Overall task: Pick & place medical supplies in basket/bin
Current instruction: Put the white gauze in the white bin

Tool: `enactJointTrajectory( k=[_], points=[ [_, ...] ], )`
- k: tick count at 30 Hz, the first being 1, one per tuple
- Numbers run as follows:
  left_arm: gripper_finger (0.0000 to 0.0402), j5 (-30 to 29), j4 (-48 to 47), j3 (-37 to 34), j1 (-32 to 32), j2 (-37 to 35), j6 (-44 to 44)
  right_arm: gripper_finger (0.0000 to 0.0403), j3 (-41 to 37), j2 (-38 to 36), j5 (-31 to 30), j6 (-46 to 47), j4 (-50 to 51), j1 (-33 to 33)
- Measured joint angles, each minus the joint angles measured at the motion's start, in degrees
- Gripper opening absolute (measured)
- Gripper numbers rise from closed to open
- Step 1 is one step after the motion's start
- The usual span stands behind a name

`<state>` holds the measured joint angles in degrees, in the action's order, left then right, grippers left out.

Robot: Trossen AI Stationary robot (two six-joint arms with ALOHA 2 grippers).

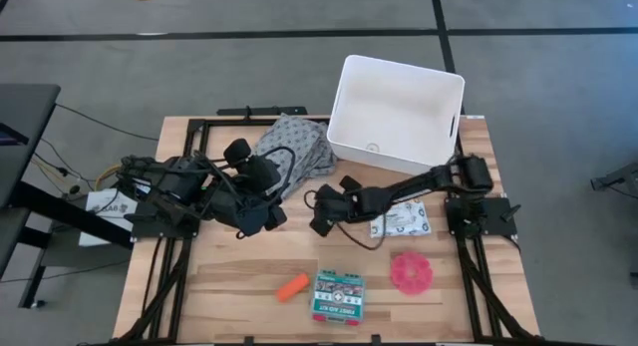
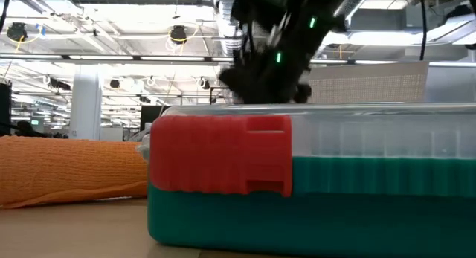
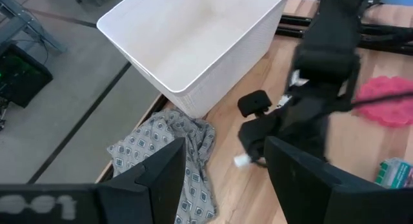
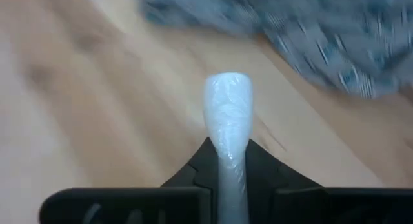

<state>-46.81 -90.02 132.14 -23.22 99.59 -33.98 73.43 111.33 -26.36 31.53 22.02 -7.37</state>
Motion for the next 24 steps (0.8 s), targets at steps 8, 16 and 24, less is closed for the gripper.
enactJointTrajectory(
  k=[8, 16, 24],
  points=[
    [0.0201, -0.18, 0.02, 0.00, 0.01, 0.00, -0.27, 0.0043, 0.22, -17.09, -7.73, -10.56, -1.09, -6.70],
    [0.0201, -0.05, 0.00, 0.00, 0.00, 0.00, -1.05, 0.0048, 0.30, -36.03, -27.15, -25.04, 5.27, -6.23],
    [0.0201, 1.57, 0.00, 0.00, 0.20, 0.00, 1.53, 0.0057, 0.33, -48.66, -25.93, -18.75, 24.51, 5.85]
  ],
)
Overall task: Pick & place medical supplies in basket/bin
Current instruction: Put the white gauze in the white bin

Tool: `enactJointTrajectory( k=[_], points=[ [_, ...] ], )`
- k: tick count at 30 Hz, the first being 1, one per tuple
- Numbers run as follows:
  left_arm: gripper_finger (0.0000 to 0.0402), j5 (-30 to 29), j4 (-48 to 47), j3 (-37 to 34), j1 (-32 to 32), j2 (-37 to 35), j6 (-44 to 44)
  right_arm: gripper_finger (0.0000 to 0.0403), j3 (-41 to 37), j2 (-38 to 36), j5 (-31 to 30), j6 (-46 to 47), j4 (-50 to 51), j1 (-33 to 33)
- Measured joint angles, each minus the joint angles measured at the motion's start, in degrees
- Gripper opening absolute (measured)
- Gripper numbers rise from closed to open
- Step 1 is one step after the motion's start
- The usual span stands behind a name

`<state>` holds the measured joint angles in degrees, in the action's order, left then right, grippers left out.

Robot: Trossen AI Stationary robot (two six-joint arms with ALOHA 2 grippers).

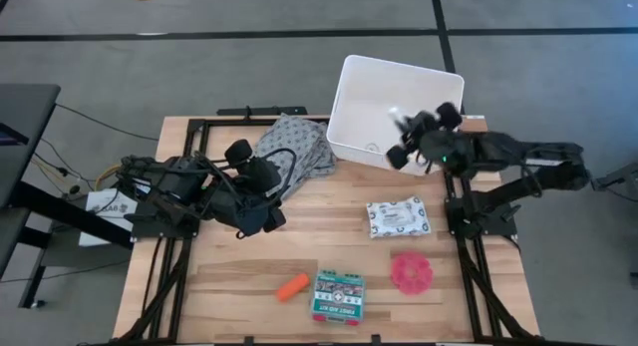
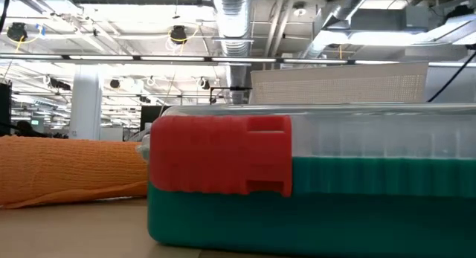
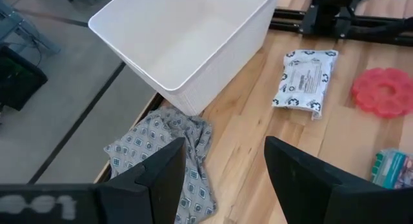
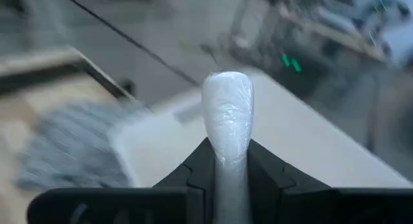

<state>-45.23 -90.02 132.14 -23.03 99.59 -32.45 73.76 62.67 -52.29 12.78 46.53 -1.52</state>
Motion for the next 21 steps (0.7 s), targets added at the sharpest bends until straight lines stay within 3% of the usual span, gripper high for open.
enactJointTrajectory(
  k=[6, 13, 17, 21],
  points=[
    [0.0201, -0.05, 0.00, 0.00, 0.02, 0.00, -0.04, 0.0058, -0.05, -1.15, 7.33, 5.20, 14.14, 10.47],
    [0.0201, -0.01, 0.00, 0.00, 0.00, 0.00, -0.04, 0.0069, -0.02, 4.37, 8.37, 5.25, 14.70, 18.20],
    [0.0201, 0.00, 0.00, 0.00, 0.00, 0.00, -0.04, 0.0094, -0.02, 9.59, 11.67, 1.60, 14.67, 21.93],
    [0.0201, 0.02, 0.00, 0.00, 0.00, 0.00, -0.05, 0.0127, -0.02, 15.01, 11.08, 0.59, 14.05, 24.64]
  ],
)
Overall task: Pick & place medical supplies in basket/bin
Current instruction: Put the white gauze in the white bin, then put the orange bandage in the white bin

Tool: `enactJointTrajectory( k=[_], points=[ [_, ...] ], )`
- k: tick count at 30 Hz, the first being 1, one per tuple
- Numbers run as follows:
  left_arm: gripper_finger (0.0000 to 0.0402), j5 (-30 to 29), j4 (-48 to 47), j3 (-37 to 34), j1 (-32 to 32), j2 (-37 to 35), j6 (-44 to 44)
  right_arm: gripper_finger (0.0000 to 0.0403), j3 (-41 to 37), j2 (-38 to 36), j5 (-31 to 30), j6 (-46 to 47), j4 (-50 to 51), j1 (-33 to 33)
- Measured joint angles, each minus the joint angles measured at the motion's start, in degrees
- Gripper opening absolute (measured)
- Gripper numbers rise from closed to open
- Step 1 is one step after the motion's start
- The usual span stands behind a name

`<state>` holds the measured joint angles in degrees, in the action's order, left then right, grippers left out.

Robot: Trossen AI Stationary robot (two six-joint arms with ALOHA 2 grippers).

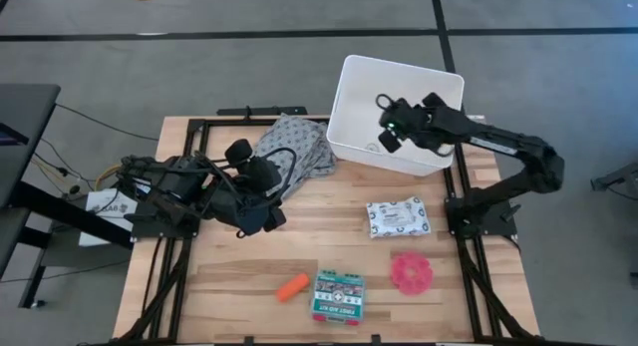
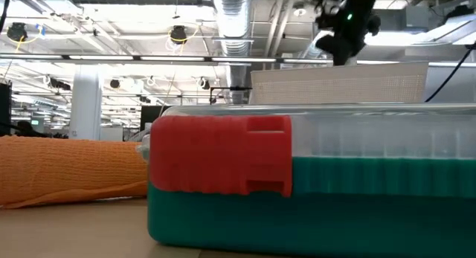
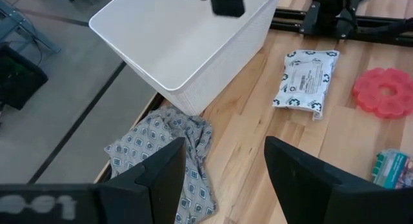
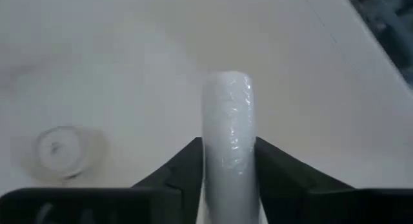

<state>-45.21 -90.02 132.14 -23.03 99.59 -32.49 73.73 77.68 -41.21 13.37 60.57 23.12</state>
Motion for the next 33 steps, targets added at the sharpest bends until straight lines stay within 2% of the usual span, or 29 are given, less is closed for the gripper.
enactJointTrajectory(
  k=[5, 9, 18, 24, 29, 33],
  points=[
    [0.0201, 0.00, 0.02, 0.00, 0.00, 0.02, -0.02, 0.0161, 0.00, 5.89, -4.06, -0.29, 0.00, 2.64],
    [0.0201, 0.02, 0.01, 0.00, 0.00, 0.02, -0.02, 0.0177, 0.00, 8.73, -4.01, -0.48, 0.28, 3.92],
    [0.0201, 0.06, 0.02, 0.00, 0.00, 0.02, -0.04, 0.0178, 2.19, 8.47, -5.44, -3.01, 2.36, 2.94],
    [0.0201, 2.50, 0.02, 0.00, 0.00, 0.02, 0.66, 0.0164, 10.88, 3.50, -5.22, -2.06, 3.71, -3.07],
    [0.0201, 8.36, 0.00, -0.06, -0.08, 0.81, 0.54, 0.0156, 16.47, -1.56, -3.09, -1.25, 3.58, -12.52],
    [0.0201, 14.38, 0.01, -0.13, -0.68, 3.12, -0.32, 0.0153, 17.22, -5.05, -1.13, -0.72, 3.79, -19.80]
  ],
)
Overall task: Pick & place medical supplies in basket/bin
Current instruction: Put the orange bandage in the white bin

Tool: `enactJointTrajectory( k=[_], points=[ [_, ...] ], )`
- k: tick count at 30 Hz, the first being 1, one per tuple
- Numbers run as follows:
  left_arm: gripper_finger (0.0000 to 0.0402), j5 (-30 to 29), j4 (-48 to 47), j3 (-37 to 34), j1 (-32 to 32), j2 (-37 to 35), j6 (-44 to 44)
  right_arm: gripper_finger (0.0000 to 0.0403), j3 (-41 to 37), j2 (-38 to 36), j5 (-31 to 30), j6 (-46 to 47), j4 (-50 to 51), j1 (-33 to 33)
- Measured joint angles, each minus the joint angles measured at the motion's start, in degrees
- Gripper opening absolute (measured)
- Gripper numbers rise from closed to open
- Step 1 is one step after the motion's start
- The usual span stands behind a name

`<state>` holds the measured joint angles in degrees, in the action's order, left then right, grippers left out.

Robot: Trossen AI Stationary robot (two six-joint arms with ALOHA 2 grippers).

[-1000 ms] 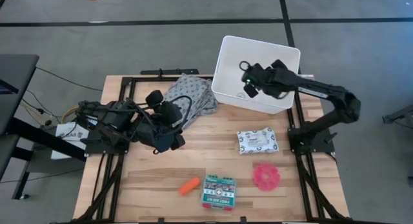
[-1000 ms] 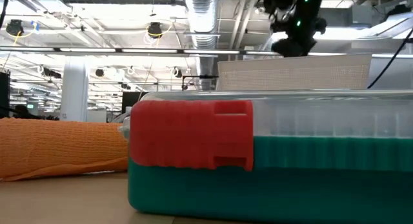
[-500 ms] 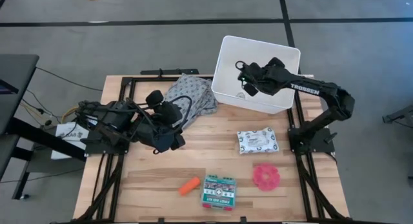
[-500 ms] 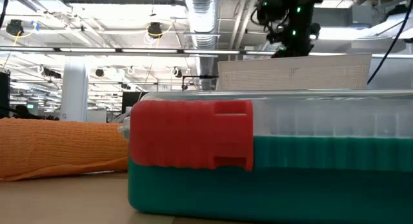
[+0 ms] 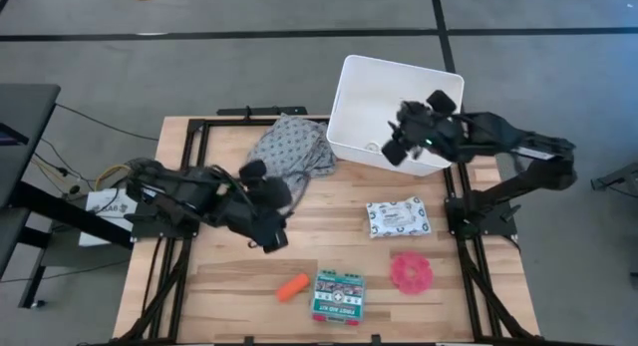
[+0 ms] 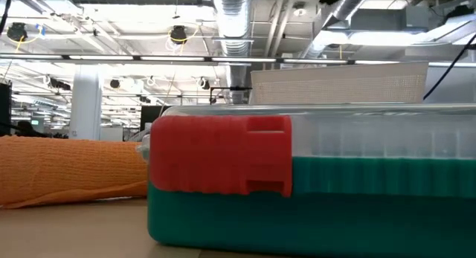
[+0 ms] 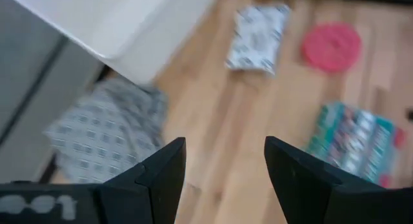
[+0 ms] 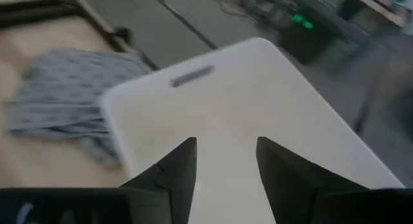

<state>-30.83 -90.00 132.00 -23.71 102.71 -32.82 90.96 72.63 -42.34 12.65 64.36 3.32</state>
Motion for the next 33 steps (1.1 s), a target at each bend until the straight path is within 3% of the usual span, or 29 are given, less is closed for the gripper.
enactJointTrajectory(
  k=[7, 15, 21, 26, 33],
  points=[
    [0.0201, 14.22, 0.03, 0.00, -1.67, 9.09, -1.27, 0.0155, 0.00, -2.94, 5.10, 9.74, 4.26, -9.15],
    [0.0201, 13.25, 0.03, -0.02, -4.24, 23.56, -2.47, 0.0152, 0.00, -2.42, 5.04, 16.91, 10.87, -15.68],
    [0.0201, 19.84, 0.06, -0.02, -7.93, 32.22, -5.64, 0.0155, -0.07, -0.87, 4.94, 18.90, 15.44, -17.96],
    [0.0201, 19.42, 0.04, -0.07, -11.55, 35.08, -12.27, 0.0153, -0.03, 0.57, 4.91, 18.75, 15.56, -17.94],
    [0.0201, 11.20, -0.04, -0.04, -12.87, 35.24, -21.30, 0.0156, -0.07, 2.51, 4.83, 13.18, 15.33, -17.66]
  ],
)
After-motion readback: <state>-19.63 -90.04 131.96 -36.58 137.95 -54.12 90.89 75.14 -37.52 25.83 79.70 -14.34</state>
